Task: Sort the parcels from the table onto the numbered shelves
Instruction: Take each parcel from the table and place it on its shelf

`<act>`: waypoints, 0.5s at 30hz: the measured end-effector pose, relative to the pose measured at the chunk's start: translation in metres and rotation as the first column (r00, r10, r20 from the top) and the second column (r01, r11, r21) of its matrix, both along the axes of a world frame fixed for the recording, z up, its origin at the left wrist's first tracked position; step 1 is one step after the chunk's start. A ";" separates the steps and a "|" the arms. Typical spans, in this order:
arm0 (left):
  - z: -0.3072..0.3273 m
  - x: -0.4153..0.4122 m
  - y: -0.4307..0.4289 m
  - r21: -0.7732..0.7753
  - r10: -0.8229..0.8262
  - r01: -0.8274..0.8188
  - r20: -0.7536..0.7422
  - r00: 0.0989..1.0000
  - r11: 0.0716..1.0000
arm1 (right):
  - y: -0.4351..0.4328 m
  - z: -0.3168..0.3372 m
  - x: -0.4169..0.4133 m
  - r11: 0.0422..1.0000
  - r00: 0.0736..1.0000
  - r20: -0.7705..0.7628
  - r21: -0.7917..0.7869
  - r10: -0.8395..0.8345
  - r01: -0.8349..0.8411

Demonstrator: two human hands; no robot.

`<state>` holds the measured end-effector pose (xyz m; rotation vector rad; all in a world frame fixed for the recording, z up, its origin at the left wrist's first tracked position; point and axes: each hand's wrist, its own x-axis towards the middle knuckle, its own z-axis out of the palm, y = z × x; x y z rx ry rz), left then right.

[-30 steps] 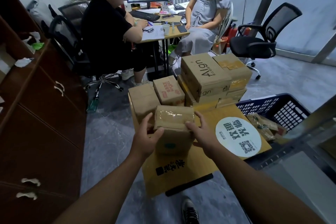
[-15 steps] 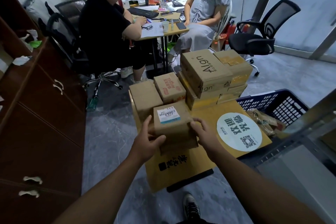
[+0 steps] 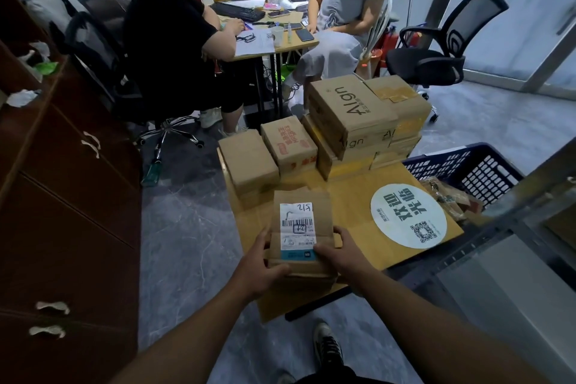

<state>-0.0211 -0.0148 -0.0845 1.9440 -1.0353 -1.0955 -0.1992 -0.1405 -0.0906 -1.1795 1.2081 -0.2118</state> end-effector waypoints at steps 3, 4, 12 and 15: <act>0.003 0.002 0.001 -0.046 -0.006 0.006 0.007 1.000 0.999 | -0.001 0.004 0.001 0.999 0.997 0.068 -0.022 -0.037 0.038; 0.004 0.003 0.000 -0.067 -0.006 0.007 0.014 1.000 0.998 | -0.001 0.006 0.001 0.998 0.994 0.091 -0.030 -0.053 0.056; 0.027 -0.005 -0.020 -0.208 -0.057 0.077 0.101 0.993 0.975 | -0.001 0.023 -0.007 0.964 0.964 0.192 -0.155 -0.185 0.216; 0.041 -0.015 -0.035 -0.219 -0.096 0.129 0.157 0.983 0.967 | -0.004 0.030 -0.024 0.939 0.941 0.229 -0.180 -0.251 0.294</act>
